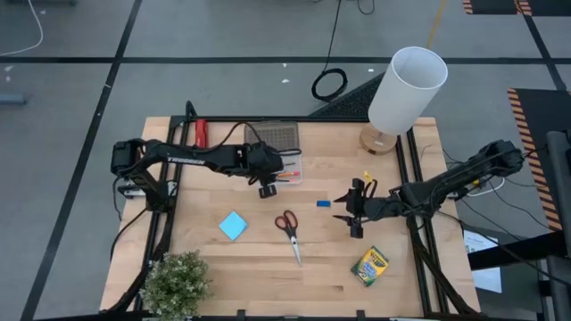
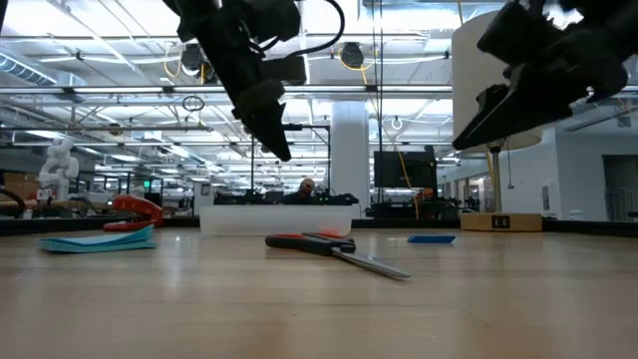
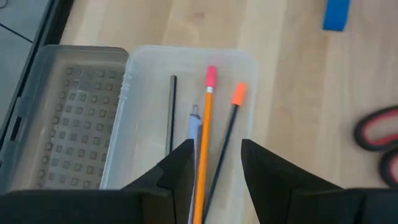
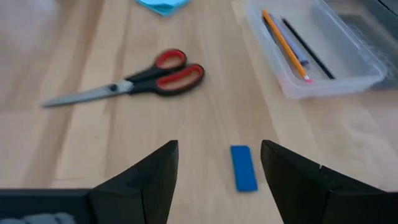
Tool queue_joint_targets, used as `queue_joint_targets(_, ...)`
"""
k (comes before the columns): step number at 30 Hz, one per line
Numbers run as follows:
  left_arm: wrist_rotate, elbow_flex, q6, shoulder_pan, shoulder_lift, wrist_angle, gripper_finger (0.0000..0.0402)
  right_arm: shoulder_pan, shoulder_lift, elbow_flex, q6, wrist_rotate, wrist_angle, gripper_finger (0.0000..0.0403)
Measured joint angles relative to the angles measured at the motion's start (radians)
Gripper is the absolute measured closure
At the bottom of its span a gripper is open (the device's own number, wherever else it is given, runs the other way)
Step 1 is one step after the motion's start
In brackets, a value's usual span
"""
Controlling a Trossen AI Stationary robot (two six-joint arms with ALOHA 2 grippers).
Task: Pack school essentials
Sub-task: Put the black scissors into the black supply box
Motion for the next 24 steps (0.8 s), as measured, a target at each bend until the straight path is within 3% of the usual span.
queue_joint_targets(6, 0.000, 0.006, 0.000, -0.048, -0.011, -0.043, 0.0266, -0.050, 0.000, -0.071, -0.055, -0.007, 0.124, 0.0181)
queue_joint_targets(15, 0.009, 0.006, -0.042, -0.126, -0.032, -0.111, 0.0266, -0.142, 0.000, -0.138, -0.131, -0.124, 0.282, 0.0181)
queue_joint_targets(24, -0.022, 0.007, -0.130, -0.226, -0.043, -0.041, 0.0266, -0.191, 0.000, -0.144, -0.157, -0.161, 0.291, 0.0181)
